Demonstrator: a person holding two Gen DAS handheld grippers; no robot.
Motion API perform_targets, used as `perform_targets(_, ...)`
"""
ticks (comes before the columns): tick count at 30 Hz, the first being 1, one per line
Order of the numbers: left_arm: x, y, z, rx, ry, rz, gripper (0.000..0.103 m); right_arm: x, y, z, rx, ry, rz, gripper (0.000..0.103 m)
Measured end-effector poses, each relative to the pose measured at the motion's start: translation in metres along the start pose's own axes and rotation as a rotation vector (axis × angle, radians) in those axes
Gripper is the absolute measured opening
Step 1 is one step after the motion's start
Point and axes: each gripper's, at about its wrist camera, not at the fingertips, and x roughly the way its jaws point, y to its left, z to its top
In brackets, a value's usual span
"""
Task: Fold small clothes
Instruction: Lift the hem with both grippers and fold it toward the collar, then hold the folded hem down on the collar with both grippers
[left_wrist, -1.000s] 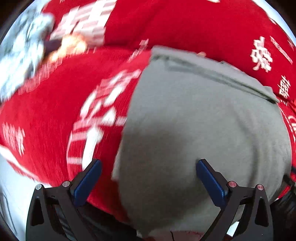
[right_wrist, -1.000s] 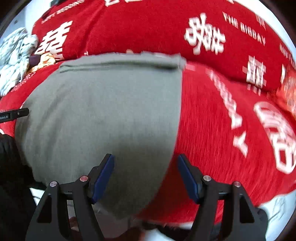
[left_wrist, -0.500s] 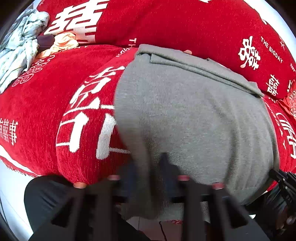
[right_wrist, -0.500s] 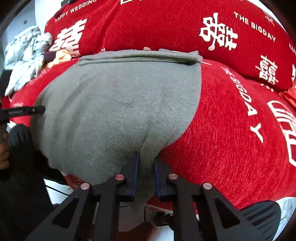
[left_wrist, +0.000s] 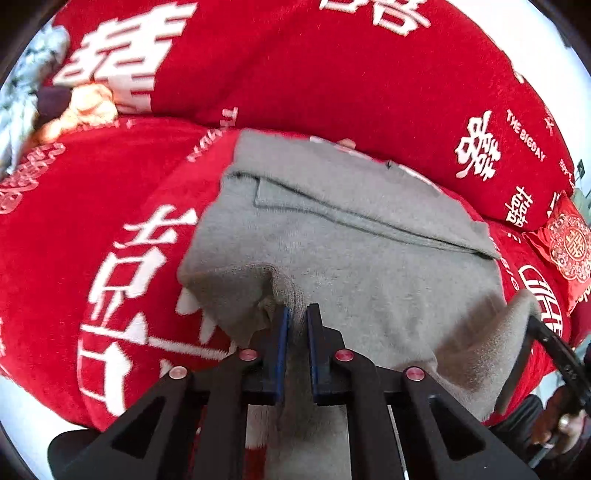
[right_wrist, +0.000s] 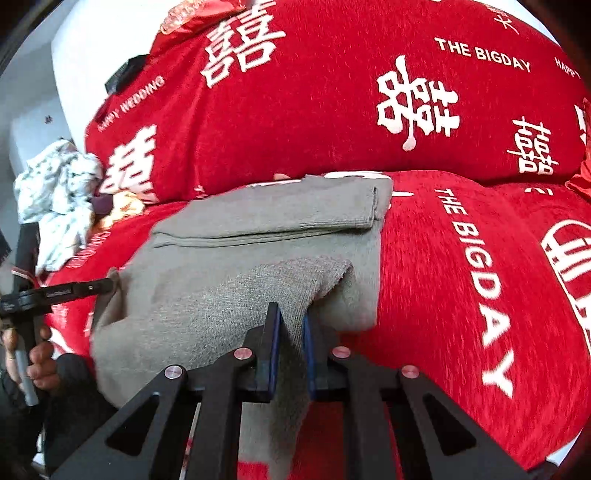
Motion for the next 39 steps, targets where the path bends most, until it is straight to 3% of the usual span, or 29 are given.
perform_targets(1, 0.003, 0.004, 0.0, -0.02, 0.02, -0.01, 0.017, 0.008, 0.001, -0.001, 0.002, 0.024, -0.005, 0.013)
perform_targets(2, 0.001, 0.007, -0.003, -0.037, 0.029, -0.018, 0.037, 0.013, 0.0, -0.002, 0.002, 0.04, -0.01, 0.014)
perform_targets(3, -0.002, 0.01, -0.007, -0.053, 0.027, -0.019, 0.075, 0.017, 0.0, -0.005, 0.0, 0.057, -0.015, 0.018)
perform_targets(4, -0.008, 0.015, -0.012, -0.07, 0.011, -0.011, 0.093, 0.018, -0.002, -0.008, 0.001, 0.06, -0.016, 0.018)
perform_targets(5, -0.018, 0.02, -0.021, -0.086, -0.039, 0.006, 0.103, 0.018, -0.003, -0.011, 0.003, 0.064, -0.012, 0.024)
perform_targets(6, -0.028, 0.024, -0.029, -0.09, -0.077, 0.014, 0.103, 0.017, -0.005, -0.014, 0.011, 0.068, 0.001, 0.038)
perform_targets(8, -0.037, 0.032, -0.04, -0.086, -0.065, 0.002, 0.103, 0.011, -0.008, -0.02, 0.017, 0.061, 0.009, 0.058)
perform_targets(11, -0.039, 0.034, -0.063, -0.084, -0.002, -0.016, 0.103, -0.002, -0.007, -0.032, -0.013, 0.052, -0.003, 0.06)
perform_targets(13, -0.035, 0.028, -0.075, -0.066, 0.043, 0.015, 0.103, -0.008, -0.007, -0.04, -0.02, 0.063, -0.004, 0.06)
perform_targets(18, -0.008, 0.01, -0.106, -0.054, 0.162, 0.004, 0.103, -0.015, -0.005, -0.055, -0.053, 0.096, 0.029, 0.06)
perform_targets(19, -0.002, 0.005, -0.108, -0.052, 0.177, -0.008, 0.102, -0.012, -0.003, -0.057, -0.061, 0.11, 0.035, 0.06)
perform_targets(20, 0.001, 0.001, -0.11, -0.05, 0.182, -0.015, 0.09, -0.008, -0.002, -0.058, -0.067, 0.122, 0.037, 0.06)
perform_targets(22, 0.002, -0.006, -0.109, -0.041, 0.174, 0.018, 0.088, -0.004, 0.004, -0.061, -0.092, 0.123, 0.039, 0.059)
perform_targets(23, -0.001, -0.008, -0.11, -0.035, 0.163, 0.023, 0.074, -0.003, 0.007, -0.061, -0.109, 0.117, 0.041, 0.045)
perform_targets(24, -0.006, -0.009, -0.109, -0.024, 0.144, 0.048, 0.056, 0.0, 0.009, -0.06, -0.12, 0.135, 0.056, 0.017)
perform_targets(25, -0.011, -0.01, -0.108, -0.015, 0.132, 0.041, 0.046, 0.0, 0.01, -0.06, -0.119, 0.141, 0.064, 0.012)
perform_targets(26, -0.014, -0.008, -0.108, -0.013, 0.127, 0.029, 0.014, -0.001, 0.011, -0.06, -0.119, 0.14, 0.07, 0.011)
perform_targets(28, -0.02, -0.004, -0.106, -0.032, 0.133, -0.003, 0.011, -0.007, 0.012, -0.058, -0.121, 0.135, 0.117, 0.008)
perform_targets(31, -0.036, -0.003, -0.098, -0.035, 0.068, -0.023, 0.011, -0.027, 0.01, -0.049, -0.081, 0.081, 0.231, 0.007)
perform_targets(34, -0.055, -0.014, -0.076, -0.009, -0.014, -0.05, 0.011, -0.048, 0.005, -0.03, -0.038, 0.011, 0.303, 0.007)
perform_targets(39, -0.06, -0.035, -0.019, 0.033, -0.11, -0.073, 0.011, -0.059, -0.007, 0.011, 0.07, -0.093, 0.347, 0.007)
